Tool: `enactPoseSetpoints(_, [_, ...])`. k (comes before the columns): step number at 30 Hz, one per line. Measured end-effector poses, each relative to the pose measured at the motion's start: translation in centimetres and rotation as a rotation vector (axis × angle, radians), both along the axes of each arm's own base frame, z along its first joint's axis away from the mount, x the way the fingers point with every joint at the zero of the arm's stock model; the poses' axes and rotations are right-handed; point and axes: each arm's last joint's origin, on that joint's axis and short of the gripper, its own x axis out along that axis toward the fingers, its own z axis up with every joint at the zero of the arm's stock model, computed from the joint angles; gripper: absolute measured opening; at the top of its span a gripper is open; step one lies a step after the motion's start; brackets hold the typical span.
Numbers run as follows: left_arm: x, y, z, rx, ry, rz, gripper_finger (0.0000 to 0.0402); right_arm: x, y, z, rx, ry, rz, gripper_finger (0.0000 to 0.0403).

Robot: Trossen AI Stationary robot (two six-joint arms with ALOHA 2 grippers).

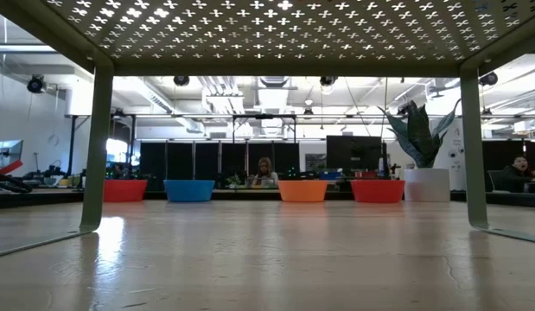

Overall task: Pick & Place Mini bowls
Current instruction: Stack the bottom blue bowl on the blue bowl on the shelf

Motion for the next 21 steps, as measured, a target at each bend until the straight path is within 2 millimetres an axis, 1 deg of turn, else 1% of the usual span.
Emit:
enactPoseSetpoints(14, [0.0, 0.01, 0.0, 0.022, 0.002, -0.019, 0.0103, 0.05, 0.08, 0.05, 0.029, 0.009, -0.006, 0.0009])
enactPoseSetpoints(17, [0.0, 0.01, 0.0, 0.022, 0.002, -0.02, 0.0103, 0.07, 0.1, 0.06, 0.034, 0.008, -0.006, 0.002])
enactPoseSetpoints(21, [0.0, 0.0, 0.0, 0.031, 0.003, -0.028, 0.0103, 0.11, 0.1, 0.08, 0.036, 0.006, -0.007, 0.005])
